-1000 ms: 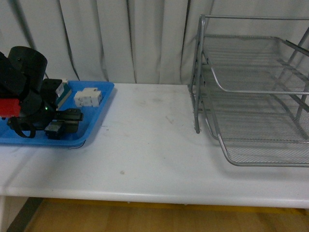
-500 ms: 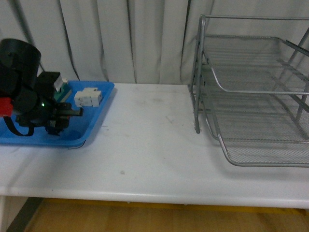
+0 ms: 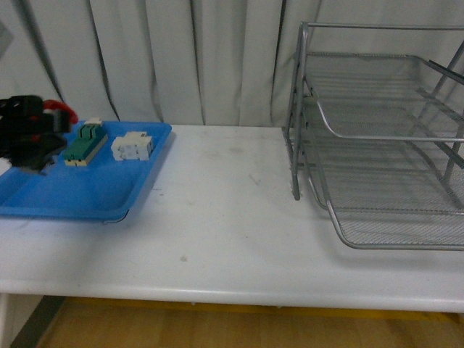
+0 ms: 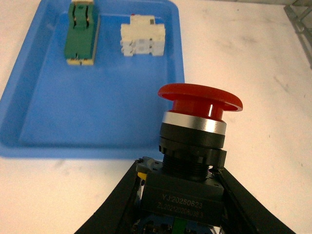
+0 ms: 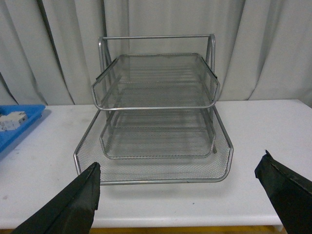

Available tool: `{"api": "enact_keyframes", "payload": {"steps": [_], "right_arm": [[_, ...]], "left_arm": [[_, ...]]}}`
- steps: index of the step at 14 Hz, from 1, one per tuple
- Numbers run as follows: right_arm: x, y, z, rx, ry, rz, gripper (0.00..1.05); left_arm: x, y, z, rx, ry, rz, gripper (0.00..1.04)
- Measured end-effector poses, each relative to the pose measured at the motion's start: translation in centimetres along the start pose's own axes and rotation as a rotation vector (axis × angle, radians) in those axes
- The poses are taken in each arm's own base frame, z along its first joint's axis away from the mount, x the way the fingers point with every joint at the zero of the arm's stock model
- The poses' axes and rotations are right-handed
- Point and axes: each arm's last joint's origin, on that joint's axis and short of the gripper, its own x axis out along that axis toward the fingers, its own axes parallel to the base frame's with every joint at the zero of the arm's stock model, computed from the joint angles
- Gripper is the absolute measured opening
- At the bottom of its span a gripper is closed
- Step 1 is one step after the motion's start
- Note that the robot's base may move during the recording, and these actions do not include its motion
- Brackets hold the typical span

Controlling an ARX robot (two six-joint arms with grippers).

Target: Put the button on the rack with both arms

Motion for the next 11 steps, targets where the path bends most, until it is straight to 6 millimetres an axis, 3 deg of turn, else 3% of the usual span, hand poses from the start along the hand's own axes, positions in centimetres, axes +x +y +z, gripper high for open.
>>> {"api": "enact_keyframes", "payload": {"steps": [2, 4, 11], "right_arm": [[0.0, 0.0, 0.0, 0.0, 0.0, 0.0, 0.98], [0.0, 0.0, 0.0, 0.0, 0.0, 0.0, 0.98], [0.0, 0.0, 0.0, 0.0, 0.0, 0.0, 0.98]], "left_arm": [[-2.8, 0.1, -2.0, -0.003, -0.008, 0.029, 0.37], [-3.8, 0.1, -3.4, -0.015, -0.011, 0.031, 0.37], [-3.1, 0.8, -4.3, -0.093, -0.013, 0.017, 0.37]]}}
